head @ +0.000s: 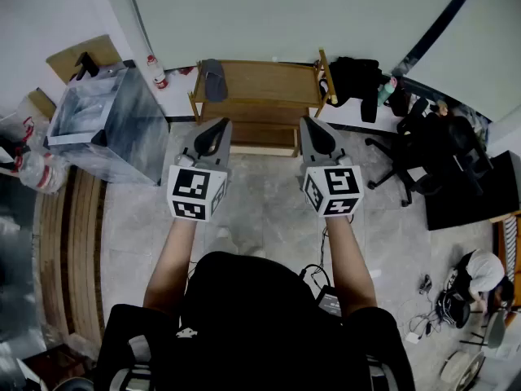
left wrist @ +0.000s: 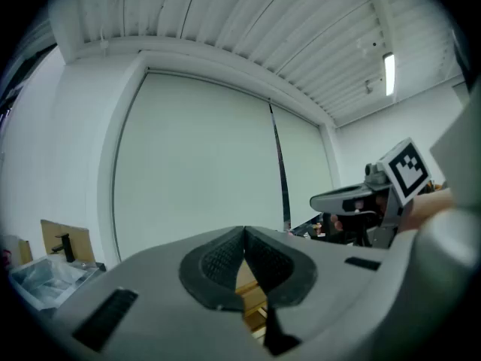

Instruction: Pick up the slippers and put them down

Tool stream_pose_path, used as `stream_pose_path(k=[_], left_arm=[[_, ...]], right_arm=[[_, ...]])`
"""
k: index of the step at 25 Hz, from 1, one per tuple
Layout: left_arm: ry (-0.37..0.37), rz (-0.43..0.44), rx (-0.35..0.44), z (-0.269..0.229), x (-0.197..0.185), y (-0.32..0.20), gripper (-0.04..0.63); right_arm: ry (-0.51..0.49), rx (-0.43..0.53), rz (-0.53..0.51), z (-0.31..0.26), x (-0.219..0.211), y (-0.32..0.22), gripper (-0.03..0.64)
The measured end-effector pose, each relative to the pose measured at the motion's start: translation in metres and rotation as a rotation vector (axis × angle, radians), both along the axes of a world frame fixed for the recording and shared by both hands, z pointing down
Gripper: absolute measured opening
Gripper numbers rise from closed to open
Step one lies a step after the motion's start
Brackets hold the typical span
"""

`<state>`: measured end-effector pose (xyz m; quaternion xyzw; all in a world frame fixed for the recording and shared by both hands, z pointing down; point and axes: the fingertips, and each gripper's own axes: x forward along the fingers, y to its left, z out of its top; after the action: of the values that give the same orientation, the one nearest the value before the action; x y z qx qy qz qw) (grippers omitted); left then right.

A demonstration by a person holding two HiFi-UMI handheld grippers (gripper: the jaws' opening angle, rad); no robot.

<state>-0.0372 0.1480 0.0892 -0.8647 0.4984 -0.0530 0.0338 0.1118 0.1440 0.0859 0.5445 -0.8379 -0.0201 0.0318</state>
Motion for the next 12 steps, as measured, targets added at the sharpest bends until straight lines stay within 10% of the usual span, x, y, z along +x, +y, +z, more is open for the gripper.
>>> stream_pose_path(k=[12], left_arm=[[0.011, -0.008, -0.005, 0.0059, 0.0024, 0.0066, 0.005]], right_arm=[[-0.035, -0.019, -0.038, 0.0074, -0.0024, 0.0079, -0.003]])
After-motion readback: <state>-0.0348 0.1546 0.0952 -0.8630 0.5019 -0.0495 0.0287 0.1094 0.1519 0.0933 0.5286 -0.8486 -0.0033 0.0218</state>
